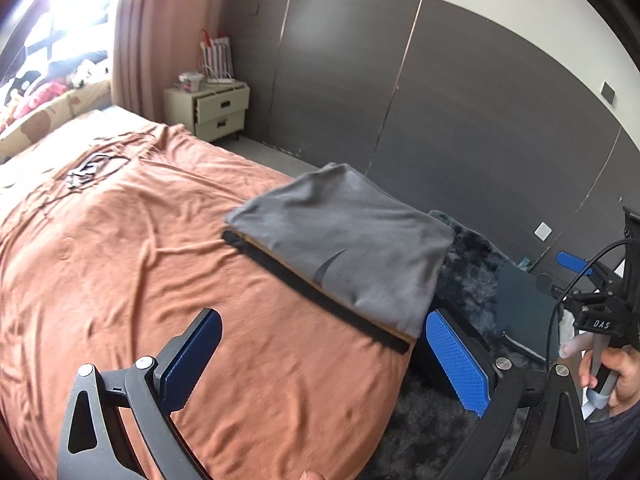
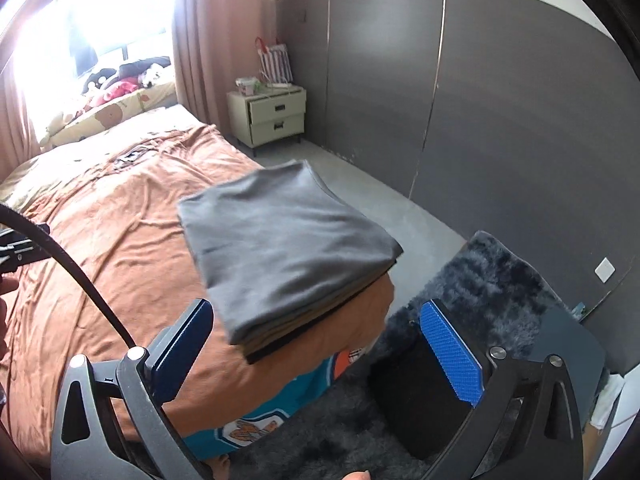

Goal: Fold small clothes

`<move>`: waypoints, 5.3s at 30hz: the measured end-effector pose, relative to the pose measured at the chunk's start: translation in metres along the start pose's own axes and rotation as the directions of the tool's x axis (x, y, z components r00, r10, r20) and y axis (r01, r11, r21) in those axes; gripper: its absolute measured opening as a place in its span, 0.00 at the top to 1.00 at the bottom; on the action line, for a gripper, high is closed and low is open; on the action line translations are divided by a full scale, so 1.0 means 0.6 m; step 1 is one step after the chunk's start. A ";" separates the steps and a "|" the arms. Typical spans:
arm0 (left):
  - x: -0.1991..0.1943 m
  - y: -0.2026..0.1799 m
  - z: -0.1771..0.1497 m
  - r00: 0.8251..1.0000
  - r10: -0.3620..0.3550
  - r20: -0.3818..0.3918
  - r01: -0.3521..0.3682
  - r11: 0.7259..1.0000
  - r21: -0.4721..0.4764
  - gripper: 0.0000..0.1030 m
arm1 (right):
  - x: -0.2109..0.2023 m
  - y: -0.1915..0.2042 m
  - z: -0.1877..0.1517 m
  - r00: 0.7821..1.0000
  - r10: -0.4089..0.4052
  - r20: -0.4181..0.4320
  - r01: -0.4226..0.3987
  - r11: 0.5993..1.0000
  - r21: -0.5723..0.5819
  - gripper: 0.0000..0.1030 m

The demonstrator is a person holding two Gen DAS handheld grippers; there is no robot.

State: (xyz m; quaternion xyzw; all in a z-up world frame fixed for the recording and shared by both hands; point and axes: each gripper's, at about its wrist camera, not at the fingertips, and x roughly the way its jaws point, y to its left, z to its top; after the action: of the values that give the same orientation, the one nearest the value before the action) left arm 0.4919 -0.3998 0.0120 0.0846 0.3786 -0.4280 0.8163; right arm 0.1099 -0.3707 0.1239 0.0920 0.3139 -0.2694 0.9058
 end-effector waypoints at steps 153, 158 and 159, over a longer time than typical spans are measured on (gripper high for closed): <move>-0.465 0.209 -0.544 0.816 0.551 0.173 -0.472 0.809 -0.350 0.00 | -0.121 0.380 -0.282 0.984 0.150 0.094 -0.144 0.988 -0.061 0.00; -0.465 0.208 -0.544 0.817 0.550 0.174 -0.471 0.810 -0.350 0.00 | -0.120 0.377 -0.281 0.984 0.151 0.094 -0.146 0.987 -0.060 0.00; -0.465 0.207 -0.545 0.817 0.550 0.175 -0.470 0.810 -0.350 0.00 | -0.119 0.376 -0.281 0.984 0.152 0.094 -0.147 0.987 -0.060 0.00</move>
State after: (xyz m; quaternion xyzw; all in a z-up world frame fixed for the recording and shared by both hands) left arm 0.3113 0.0051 -0.0467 0.0043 0.2864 -0.1378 0.9481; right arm 0.0986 -0.0942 0.0353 0.0779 0.2682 -0.1964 0.9399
